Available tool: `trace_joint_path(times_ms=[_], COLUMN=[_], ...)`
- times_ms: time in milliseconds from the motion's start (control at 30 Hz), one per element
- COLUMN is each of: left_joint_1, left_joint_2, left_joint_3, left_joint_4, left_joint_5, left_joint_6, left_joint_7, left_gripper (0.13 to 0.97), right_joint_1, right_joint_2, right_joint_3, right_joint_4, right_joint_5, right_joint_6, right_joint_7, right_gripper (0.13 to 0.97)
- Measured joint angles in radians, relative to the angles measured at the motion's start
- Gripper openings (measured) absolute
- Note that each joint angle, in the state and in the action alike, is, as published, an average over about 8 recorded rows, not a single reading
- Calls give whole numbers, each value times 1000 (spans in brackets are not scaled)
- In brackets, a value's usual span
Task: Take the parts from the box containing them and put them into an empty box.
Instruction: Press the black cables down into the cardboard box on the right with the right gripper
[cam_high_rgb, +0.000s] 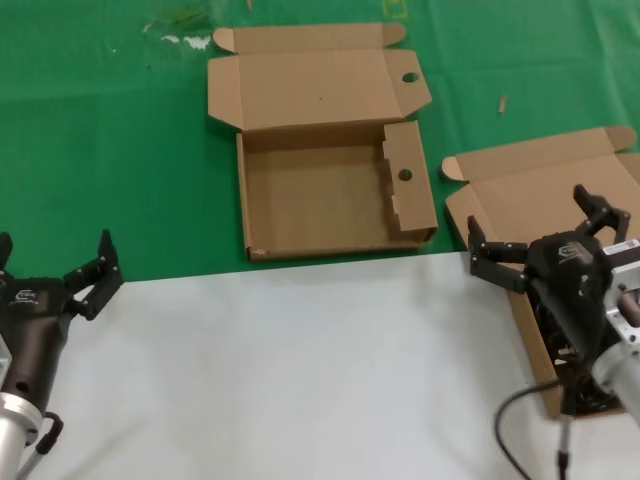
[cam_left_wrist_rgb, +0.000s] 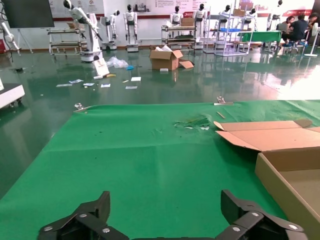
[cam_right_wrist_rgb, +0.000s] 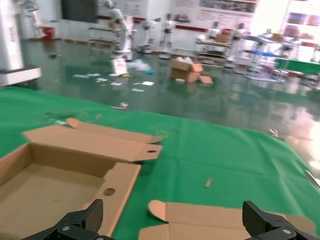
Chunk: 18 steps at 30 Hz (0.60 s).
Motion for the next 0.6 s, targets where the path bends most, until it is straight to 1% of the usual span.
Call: trace_joint_path(times_ms=[67,133,167,300,400,433,500,567,600], left_joint_1=[0,0,0,0,0,0,0,0,0], left_joint_2=[0,0,0,0,0,0,0,0,0], left_joint_3=[0,0,0,0,0,0,0,0,0], left_joint_4=[0,0,0,0,0,0,0,0,0], left_joint_5=[0,0,0,0,0,0,0,0,0], left_joint_6=[0,0,0,0,0,0,0,0,0], left_joint_7=[0,0,0,0,0,0,0,0,0], left_gripper=[792,759,759,660,585,560,560,560,535], right_joint_1=[-10,-20,-24,-33,-19,-9,20,66,94], right_joint_2=[75,155,194,355,483,526,610,686,719], right_joint_3=[-30,-48,-49,-20,3,5,-4,-34,-54], right_joint_4=[25,52,66,119,144,148,146,133,124], right_joint_5=[-10,-44,-70,-203,-273,-286,-292,-279,-269], right_joint_6=[-3,-28,-50,-188,-316,-360,-445,-533,-574], right_joint_7=[38,93,126,274,349,363,367,345,328], right_gripper=[966,966,966,966,966,966,966,966,966])
